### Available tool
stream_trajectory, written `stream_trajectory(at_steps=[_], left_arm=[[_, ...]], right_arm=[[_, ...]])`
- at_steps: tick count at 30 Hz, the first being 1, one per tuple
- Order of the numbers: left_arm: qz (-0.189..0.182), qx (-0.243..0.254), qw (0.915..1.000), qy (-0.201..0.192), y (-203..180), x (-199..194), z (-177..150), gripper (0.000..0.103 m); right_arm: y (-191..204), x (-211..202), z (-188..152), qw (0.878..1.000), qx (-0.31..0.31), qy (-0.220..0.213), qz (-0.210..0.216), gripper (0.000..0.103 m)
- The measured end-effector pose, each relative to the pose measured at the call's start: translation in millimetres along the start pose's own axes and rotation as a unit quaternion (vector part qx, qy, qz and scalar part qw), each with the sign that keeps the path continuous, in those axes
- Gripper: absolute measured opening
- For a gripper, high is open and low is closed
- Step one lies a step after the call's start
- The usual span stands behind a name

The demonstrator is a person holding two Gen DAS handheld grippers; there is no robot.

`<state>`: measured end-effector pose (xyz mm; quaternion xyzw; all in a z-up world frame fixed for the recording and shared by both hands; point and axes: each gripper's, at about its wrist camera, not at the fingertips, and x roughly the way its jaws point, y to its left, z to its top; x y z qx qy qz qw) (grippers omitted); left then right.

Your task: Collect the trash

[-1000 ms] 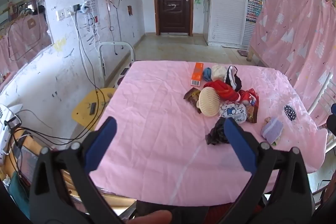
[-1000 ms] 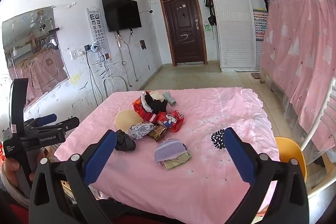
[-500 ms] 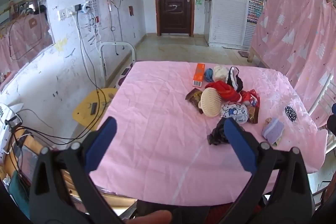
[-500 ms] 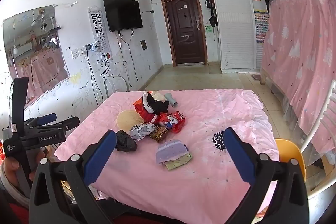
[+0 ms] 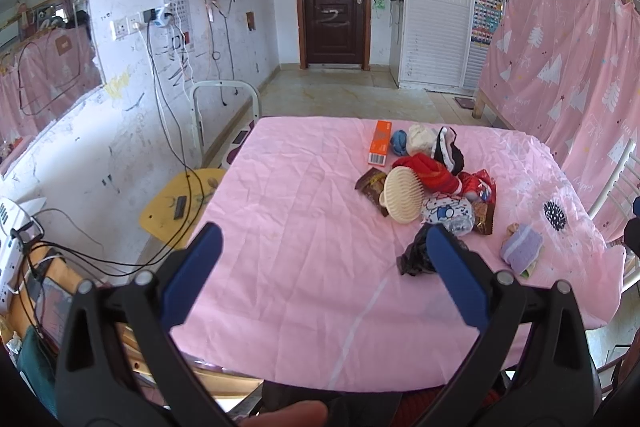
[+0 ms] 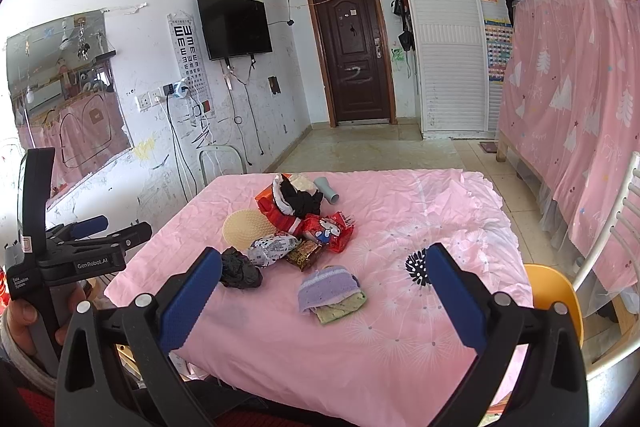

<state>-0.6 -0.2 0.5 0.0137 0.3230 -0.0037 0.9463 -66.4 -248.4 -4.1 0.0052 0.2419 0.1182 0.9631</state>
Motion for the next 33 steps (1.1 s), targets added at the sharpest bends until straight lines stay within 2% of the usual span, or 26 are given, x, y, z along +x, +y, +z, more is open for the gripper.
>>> stream_trajectory(at_steps=[14, 33], left_arm=[[-0.004, 0.004, 1.0, -0.001, 9.8, 0.7, 1.9, 0.098], [-0.002, 0.004, 1.0, -0.002, 4.9, 2.0, 0.4, 0.098]], right_arm=[[1.5, -0.5, -0.4, 1.0, -0.002, 0.0, 0.002, 0.092], [2.4, -1.5, -0.2, 1.0, -0.003, -0.002, 0.001, 0.092]])
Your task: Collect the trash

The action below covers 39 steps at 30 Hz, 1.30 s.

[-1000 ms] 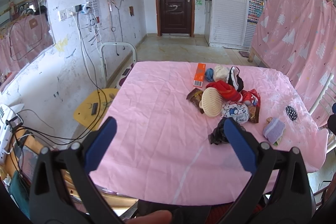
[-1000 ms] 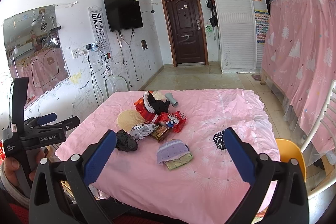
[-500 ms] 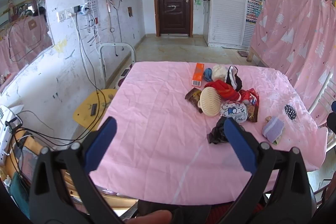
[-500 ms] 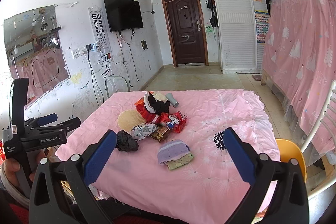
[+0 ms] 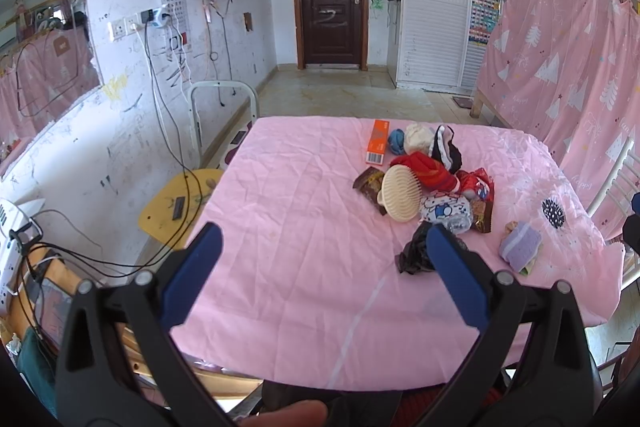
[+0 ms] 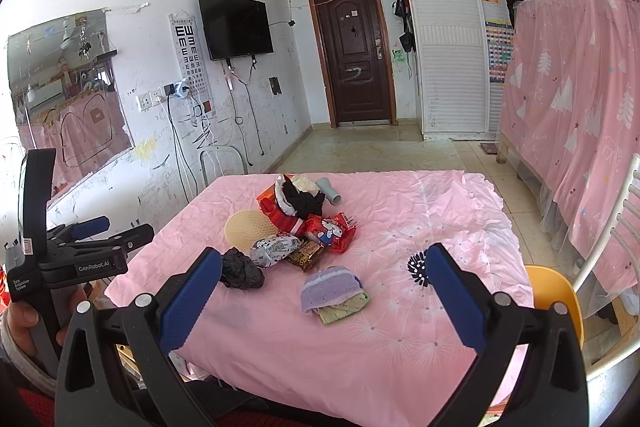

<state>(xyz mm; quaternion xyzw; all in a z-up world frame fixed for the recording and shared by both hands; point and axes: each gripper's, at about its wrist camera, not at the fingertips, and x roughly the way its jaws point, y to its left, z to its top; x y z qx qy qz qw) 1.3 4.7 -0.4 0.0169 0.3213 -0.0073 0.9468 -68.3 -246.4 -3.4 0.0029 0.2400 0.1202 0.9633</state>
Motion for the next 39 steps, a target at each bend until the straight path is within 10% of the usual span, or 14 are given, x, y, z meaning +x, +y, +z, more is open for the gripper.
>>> stream_trajectory(at_steps=[26, 39], left_arm=[[-0.003, 0.0, 1.0, 0.004, -3.2, -0.3, -4.1, 0.098], [-0.085, 0.053, 0.9922, 0.074, -42.2, 52.4, -11.3, 0.098]], right_arm=[[0.5, 5.3, -2.5, 1.0, -0.001, 0.007, -0.002, 0.092], [-18.0, 80.1, -39.8, 0.994, -0.017, 0.103, -0.044, 0.092]])
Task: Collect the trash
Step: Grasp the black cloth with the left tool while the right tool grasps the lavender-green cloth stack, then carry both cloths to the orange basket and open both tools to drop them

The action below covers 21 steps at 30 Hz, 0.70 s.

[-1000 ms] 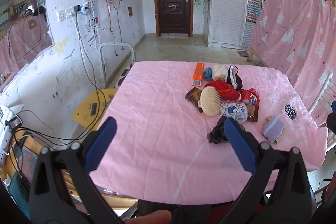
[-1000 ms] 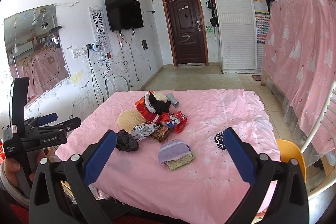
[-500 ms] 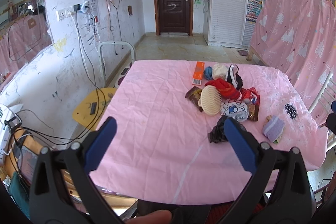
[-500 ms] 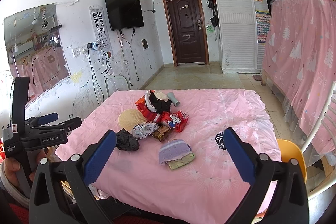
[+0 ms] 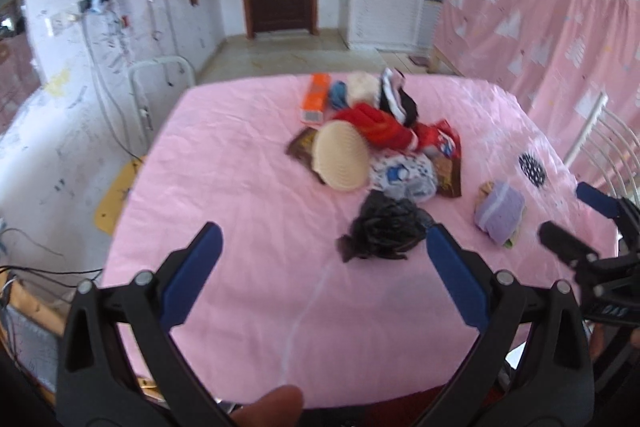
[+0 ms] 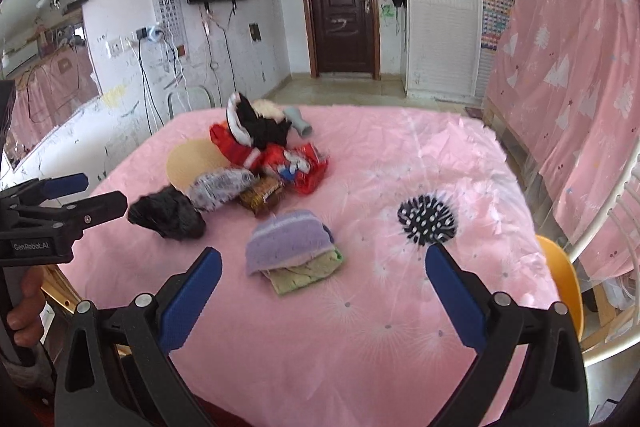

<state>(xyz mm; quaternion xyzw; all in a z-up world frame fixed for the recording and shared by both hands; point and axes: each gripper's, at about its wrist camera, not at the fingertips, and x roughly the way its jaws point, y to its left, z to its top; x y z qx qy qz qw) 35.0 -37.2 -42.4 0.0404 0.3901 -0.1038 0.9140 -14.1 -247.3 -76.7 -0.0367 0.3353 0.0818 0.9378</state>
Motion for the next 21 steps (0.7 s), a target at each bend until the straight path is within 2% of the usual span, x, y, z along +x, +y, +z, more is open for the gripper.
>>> stream_trajectory(at_steps=[2, 7, 11, 14, 16, 19, 21], left_arm=[[-0.013, 0.007, 0.9998, 0.014, -5.1, 12.9, 2.2, 0.096], [-0.037, 0.018, 0.9982, 0.044, -15.0, 40.3, 6.8, 0.079], [-0.049, 0.024, 0.9969, 0.057, -19.0, 52.1, 9.0, 0.065], [-0.059, 0.026, 0.9961, 0.06, -19.7, 56.2, 9.8, 0.05], [-0.067, 0.026, 0.9953, 0.065, -19.3, 57.6, 8.7, 0.037], [-0.069, 0.032, 0.9951, 0.063, -20.8, 56.4, 7.7, 0.033], [-0.068, 0.032, 0.9953, 0.061, -21.2, 54.8, 7.8, 0.032]], right_arm=[[-1.4, 11.4, -1.4, 1.0, 0.002, 0.014, 0.005, 0.092], [-4.7, 32.2, 0.0, 0.999, 0.003, 0.033, 0.014, 0.089], [-4.0, 44.2, 3.5, 0.998, -0.001, 0.05, 0.025, 0.069], [0.2, 51.2, 4.7, 0.998, -0.008, 0.061, 0.033, 0.061], [2.3, 54.7, 4.7, 0.997, -0.012, 0.067, 0.039, 0.055], [6.4, 57.2, 4.1, 0.996, -0.022, 0.07, 0.049, 0.04], [8.5, 56.8, 4.3, 0.996, -0.024, 0.068, 0.058, 0.025]])
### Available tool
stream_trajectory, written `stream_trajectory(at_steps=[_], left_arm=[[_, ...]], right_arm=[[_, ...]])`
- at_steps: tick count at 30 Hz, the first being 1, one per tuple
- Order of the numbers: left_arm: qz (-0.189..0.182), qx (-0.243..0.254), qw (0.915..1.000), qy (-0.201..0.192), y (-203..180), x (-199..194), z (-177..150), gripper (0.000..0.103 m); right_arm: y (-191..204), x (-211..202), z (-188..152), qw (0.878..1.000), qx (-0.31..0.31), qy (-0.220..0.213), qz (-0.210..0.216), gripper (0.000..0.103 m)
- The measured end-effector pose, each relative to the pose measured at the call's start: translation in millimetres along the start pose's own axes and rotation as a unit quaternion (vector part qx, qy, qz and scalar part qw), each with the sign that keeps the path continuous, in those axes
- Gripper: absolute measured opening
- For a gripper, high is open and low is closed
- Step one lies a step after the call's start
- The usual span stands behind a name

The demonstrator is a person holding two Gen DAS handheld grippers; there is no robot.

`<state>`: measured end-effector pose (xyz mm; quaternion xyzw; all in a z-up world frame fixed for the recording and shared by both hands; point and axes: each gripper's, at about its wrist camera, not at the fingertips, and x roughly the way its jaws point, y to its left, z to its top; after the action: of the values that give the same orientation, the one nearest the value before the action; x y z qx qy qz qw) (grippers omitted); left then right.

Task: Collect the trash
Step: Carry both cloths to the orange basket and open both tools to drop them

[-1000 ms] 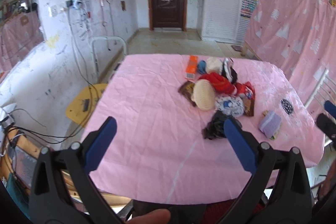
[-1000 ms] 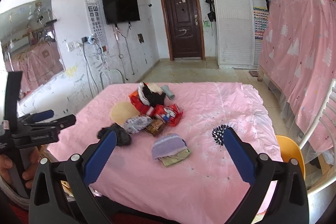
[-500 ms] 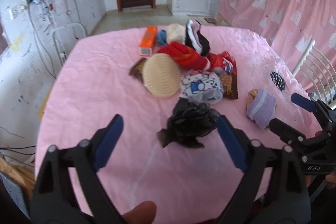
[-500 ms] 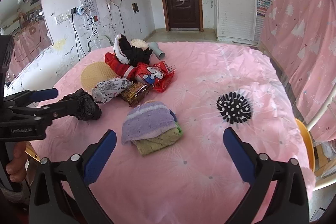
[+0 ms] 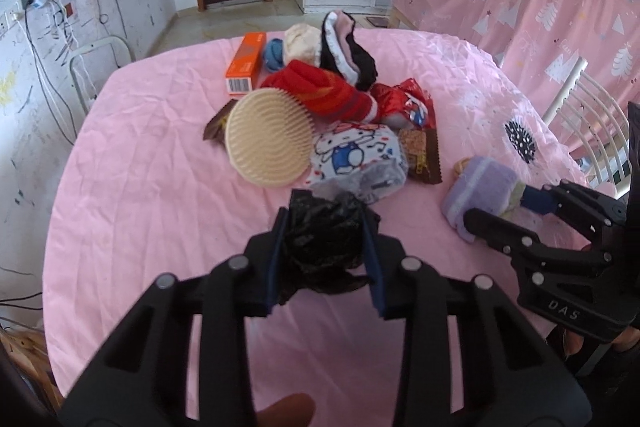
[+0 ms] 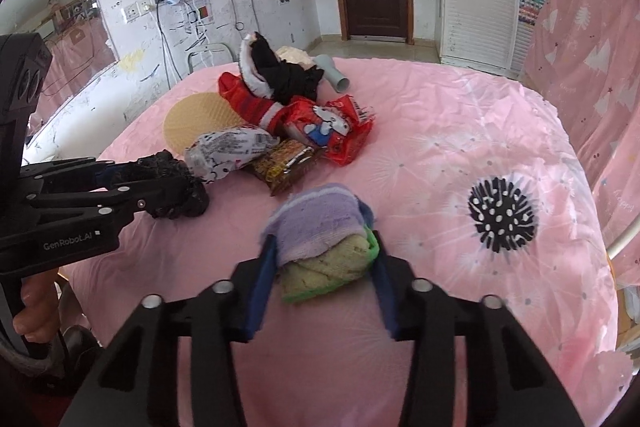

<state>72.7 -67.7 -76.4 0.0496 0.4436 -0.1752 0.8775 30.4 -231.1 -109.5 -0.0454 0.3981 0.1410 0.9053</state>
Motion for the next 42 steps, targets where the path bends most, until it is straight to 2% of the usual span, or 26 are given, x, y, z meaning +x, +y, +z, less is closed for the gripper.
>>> stream_trajectory(at_steps=[3, 5, 11, 15, 23, 29, 38, 42], left_arm=[[0.003, 0.001, 1.0, -0.005, 0.1, -4.7, 1.0, 0.03], [0.003, 0.002, 1.0, -0.009, -1.2, -9.3, 2.5, 0.03], [0.01, 0.024, 0.9989, -0.039, -15.1, -33.1, 14.9, 0.03], [0.003, 0.053, 0.9969, -0.059, -37.1, -44.3, 29.7, 0.03], [-0.052, 0.081, 0.9939, -0.053, -89.4, -32.2, 57.5, 0.03], [-0.101, 0.109, 0.9872, -0.058, -147.0, -23.4, 83.0, 0.03], [-0.153, 0.142, 0.9769, -0.043, -231.2, -2.4, 107.0, 0.03], [-0.177, 0.148, 0.973, -0.017, -268.2, 18.9, 118.9, 0.03]], right_arm=[[2.1, -4.1, 0.4, 1.0, -0.004, -0.007, 0.005, 0.015], [1.2, -8.5, 1.3, 1.0, -0.002, -0.014, 0.006, 0.012], [-10.2, -35.8, 7.0, 0.998, 0.013, -0.053, 0.005, 0.012], [-25.2, -61.1, 10.4, 0.996, 0.025, -0.088, -0.013, 0.012], [-75.2, -100.5, 8.1, 0.987, 0.065, -0.131, -0.066, 0.012], [-121.7, -120.6, 1.6, 0.979, 0.09, -0.144, -0.115, 0.012], [-193.5, -134.5, -21.6, 0.967, 0.127, -0.134, -0.178, 0.012], [-232.7, -124.5, -35.3, 0.962, 0.162, -0.112, -0.19, 0.012]])
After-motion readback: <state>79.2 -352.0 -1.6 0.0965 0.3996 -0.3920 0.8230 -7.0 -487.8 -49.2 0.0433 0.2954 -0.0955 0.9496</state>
